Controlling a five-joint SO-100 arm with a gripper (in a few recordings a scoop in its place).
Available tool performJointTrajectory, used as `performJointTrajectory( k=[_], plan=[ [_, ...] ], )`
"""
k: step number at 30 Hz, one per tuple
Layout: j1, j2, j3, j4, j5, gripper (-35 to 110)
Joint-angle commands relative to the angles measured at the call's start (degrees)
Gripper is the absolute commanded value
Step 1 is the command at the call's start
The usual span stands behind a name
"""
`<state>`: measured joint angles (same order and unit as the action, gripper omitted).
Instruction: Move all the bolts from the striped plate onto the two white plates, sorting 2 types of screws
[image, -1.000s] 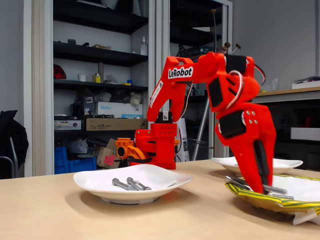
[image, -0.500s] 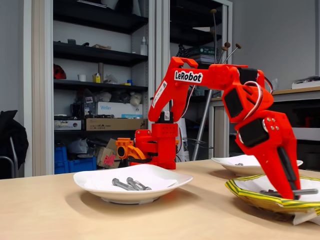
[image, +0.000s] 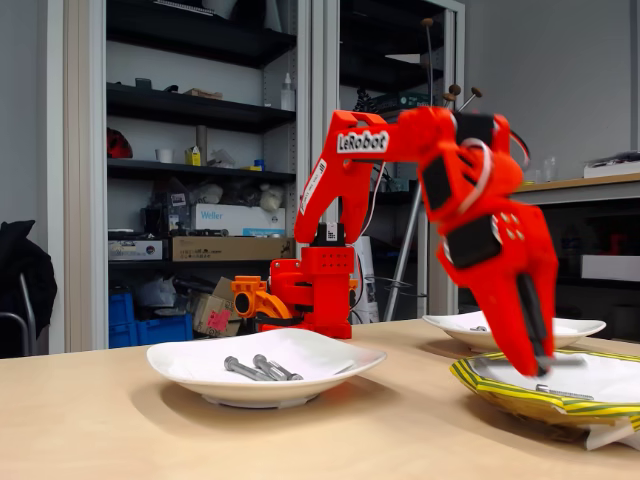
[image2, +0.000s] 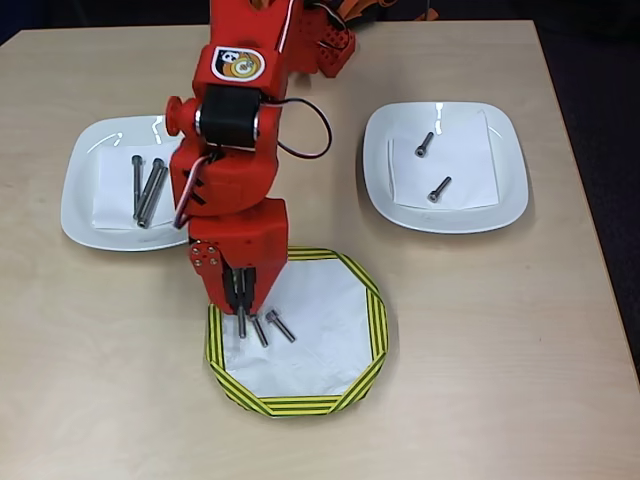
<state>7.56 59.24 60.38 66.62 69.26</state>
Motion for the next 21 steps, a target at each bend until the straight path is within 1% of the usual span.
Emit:
performJointTrajectory(
  k=[1, 5, 11, 14, 18, 21],
  plan=[
    [3.6, 8.3, -2.5, 6.8, -2.4, 0],
    [7.6, 15.0, 2.1, 14.3, -3.8, 0],
    [14.4, 25.0, 15.5, 20.9, -5.3, 0],
    [18.1, 27.3, 21.4, 20.4, -7.8, 0],
    [21.8, 27.3, 26.0, 15.6, -11.9, 0],
    [22.9, 26.5, 26.5, 13.0, -14.6, 6]
  ],
)
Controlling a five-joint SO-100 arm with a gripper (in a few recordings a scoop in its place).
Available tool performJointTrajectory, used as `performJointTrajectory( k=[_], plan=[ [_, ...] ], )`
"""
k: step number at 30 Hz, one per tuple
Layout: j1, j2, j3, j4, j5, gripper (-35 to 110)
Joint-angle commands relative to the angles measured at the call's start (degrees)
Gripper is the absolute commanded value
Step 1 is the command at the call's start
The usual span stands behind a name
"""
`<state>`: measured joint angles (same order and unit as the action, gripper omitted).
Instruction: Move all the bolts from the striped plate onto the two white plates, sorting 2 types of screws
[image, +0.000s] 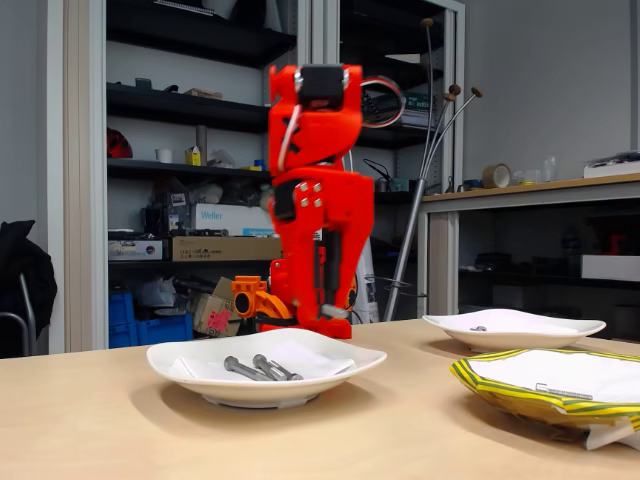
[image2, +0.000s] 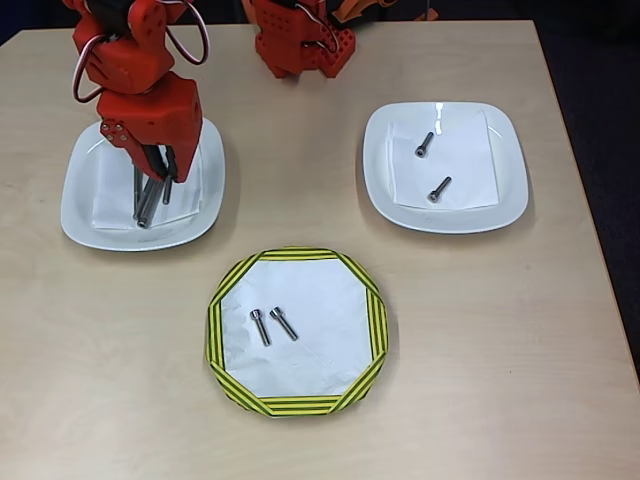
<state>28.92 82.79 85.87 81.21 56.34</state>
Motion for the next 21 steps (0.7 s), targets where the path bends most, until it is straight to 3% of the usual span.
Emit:
performJointTrajectory(
  k=[1, 7, 15, 21],
  plan=[
    [1.8, 2.7, 1.1, -2.4, -2.4, 7],
    [-2.0, 2.0, 0.9, -8.0, -2.0, 8],
    [-21.4, -4.0, -4.5, -22.5, 2.0, 9],
    [-28.2, -6.7, -2.5, -29.4, 8.1, 10]
  ],
)
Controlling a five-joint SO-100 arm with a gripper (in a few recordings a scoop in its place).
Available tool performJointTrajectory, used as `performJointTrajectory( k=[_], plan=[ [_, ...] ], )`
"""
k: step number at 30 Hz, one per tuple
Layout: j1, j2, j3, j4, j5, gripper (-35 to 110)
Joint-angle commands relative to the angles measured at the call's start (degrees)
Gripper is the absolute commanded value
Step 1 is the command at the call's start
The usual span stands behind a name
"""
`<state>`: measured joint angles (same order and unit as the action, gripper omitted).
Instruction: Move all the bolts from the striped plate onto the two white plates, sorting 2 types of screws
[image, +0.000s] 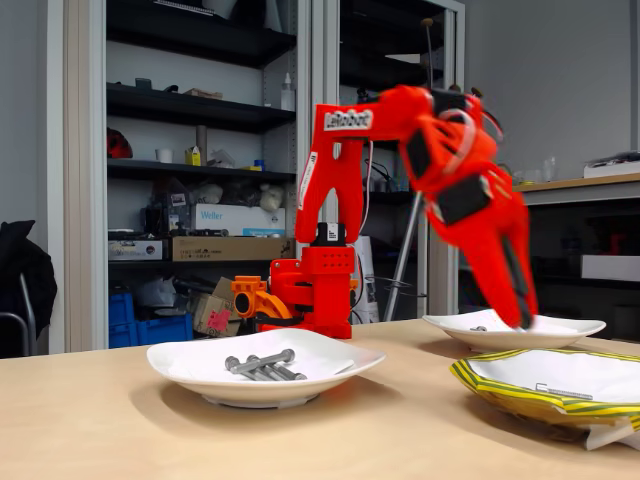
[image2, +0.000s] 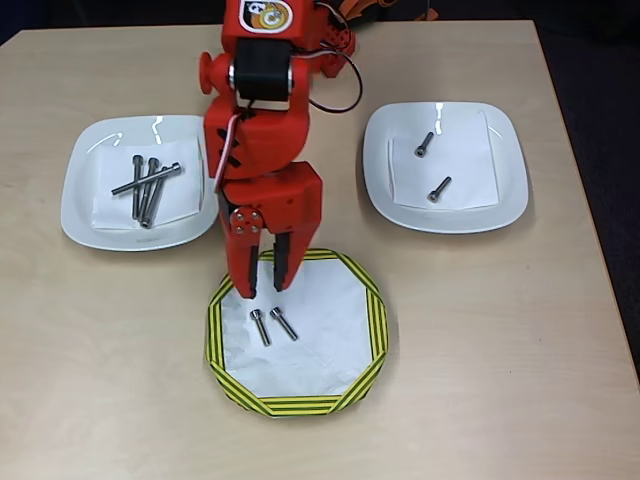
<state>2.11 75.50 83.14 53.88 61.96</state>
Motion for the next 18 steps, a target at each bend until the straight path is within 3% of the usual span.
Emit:
performJointTrajectory(
  k=[1, 18],
  plan=[
    [-1.6, 0.3, 0.6, -3.2, 2.5, 10],
    [1.4, -12.1, -4.5, -10.2, 3.3, 10]
  ],
)
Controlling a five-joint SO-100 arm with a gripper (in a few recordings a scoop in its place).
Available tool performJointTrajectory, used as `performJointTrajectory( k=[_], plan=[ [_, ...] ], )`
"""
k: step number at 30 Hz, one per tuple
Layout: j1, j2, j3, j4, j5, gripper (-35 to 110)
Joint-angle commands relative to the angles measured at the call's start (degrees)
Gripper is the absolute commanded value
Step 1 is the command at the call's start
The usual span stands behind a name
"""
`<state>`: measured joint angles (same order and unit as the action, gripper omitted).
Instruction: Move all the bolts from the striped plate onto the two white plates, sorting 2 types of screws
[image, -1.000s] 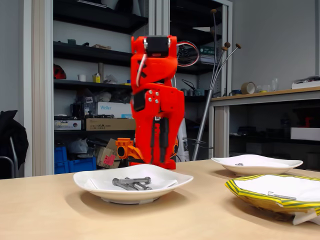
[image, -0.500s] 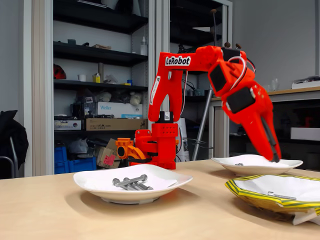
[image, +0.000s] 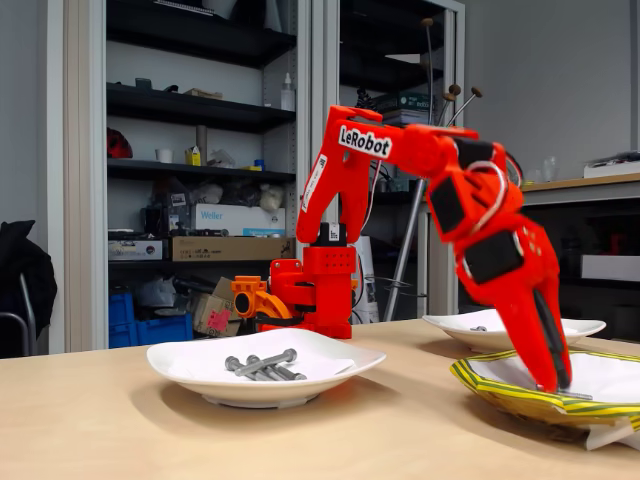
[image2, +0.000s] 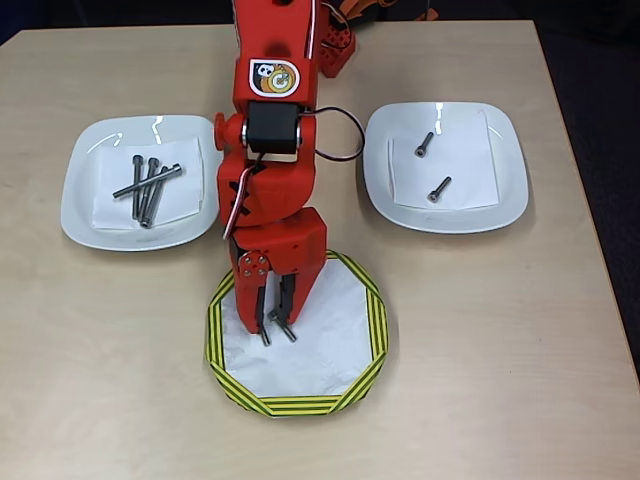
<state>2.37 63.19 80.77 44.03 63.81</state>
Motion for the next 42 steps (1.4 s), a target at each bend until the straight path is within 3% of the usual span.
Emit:
performJointTrajectory(
  k=[1, 11, 19, 36, 42],
  plan=[
    [1.2, -0.5, -2.5, -0.5, 1.8, 10],
    [2.3, -3.7, -3.5, -2.4, 3.3, 8],
    [2.0, -3.7, -6.3, 3.0, 4.7, 4],
    [1.3, -6.3, -27.7, 24.4, 2.5, 0],
    [-4.0, 1.6, -25.0, 33.2, 9.2, 0]
  ],
)
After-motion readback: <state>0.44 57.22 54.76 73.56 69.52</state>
